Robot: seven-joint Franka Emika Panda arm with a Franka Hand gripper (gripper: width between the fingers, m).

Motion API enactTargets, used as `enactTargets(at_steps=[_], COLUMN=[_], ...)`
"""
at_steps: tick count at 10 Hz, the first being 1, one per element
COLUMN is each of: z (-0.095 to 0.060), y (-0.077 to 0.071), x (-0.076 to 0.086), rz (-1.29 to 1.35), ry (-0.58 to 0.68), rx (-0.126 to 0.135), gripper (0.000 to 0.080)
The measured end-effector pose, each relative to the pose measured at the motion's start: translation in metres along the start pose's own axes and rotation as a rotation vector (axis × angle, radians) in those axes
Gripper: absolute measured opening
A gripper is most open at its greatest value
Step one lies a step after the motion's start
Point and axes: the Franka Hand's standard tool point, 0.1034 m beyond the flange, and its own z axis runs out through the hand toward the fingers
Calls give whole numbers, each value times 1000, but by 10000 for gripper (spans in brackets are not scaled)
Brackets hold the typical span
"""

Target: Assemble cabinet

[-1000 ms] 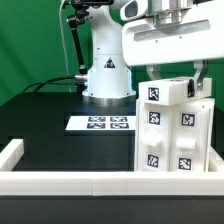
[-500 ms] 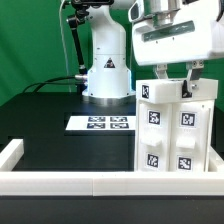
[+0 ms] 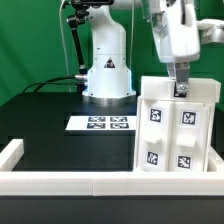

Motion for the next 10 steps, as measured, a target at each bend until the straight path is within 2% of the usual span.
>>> enactTargets(at_steps=[2, 3, 6, 8, 10], z=[0, 1, 2, 3, 0], y=[0, 2, 7, 7, 6], x=[-2, -2, -1, -4, -5], rz=[238, 313, 375, 362, 338], ry=[-20, -23, -53, -61, -76], rx=[3, -5, -40, -36, -31], gripper=[560, 560, 559, 559, 748])
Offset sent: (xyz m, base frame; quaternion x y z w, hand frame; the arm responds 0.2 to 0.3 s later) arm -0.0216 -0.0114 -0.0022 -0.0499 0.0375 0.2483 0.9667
